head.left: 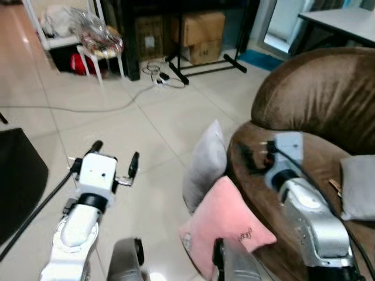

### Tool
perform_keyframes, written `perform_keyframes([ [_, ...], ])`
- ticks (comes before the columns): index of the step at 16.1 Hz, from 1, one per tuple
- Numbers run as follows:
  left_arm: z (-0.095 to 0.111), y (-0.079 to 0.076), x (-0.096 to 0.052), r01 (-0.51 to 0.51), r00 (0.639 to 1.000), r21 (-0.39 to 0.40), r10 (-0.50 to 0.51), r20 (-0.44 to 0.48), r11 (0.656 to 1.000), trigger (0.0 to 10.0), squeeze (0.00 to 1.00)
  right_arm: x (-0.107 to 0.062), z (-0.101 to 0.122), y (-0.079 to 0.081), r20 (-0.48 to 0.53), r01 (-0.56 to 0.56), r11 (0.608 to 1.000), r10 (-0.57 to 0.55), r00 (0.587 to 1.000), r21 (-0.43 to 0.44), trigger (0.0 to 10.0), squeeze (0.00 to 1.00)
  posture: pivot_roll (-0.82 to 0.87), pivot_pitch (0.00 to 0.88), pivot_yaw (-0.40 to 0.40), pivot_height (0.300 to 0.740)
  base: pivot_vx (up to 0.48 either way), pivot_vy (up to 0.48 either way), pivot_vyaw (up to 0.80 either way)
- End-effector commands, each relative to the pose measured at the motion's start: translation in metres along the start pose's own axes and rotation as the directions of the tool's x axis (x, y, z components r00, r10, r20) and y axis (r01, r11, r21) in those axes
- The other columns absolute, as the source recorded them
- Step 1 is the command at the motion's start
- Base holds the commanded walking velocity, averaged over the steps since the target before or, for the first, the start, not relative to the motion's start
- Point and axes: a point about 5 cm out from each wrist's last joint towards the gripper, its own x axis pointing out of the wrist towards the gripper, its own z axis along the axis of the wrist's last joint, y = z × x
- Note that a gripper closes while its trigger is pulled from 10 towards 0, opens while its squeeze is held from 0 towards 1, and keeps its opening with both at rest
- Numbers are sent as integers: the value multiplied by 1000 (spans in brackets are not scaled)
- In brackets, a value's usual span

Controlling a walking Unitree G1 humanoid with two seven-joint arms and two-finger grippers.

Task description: Move the pillow to the sofa from floor

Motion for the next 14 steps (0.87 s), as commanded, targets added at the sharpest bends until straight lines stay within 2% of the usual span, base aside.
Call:
perform_keyframes([
  [1, -3, 1, 0, -3, 1000, 9, 3, -15, 1000, 10000, 0, 2, 5, 8, 13, -36, 999, 36, 999, 15, 10000, 0, -43, 0, -60, 570, 0, 0, 0],
  [5, -3, -3, 1, 19, 1000, 11, -19, -14, 1000, 10000, 0, 4, 5, 9, 18, -49, 999, 49, 999, 17, 10000, 0, -46, 0, -60, 535, 0, 0, 0],
  [10, -5, -8, -1, 55, 998, 12, -55, -29, 998, 10000, 0, 8, -1, 0, -44, -44, 999, 43, 998, -32, 10000, 0, -55, 0, -63, 480, 0, 0, 0],
  [14, -7, -11, -4, 56, 998, 2, -56, -39, 998, 10000, 0, 11, 0, -2, -62, -84, 994, 81, 995, -63, 10000, 0, -56, 0, -78, 430, 0, 0, 0],
])
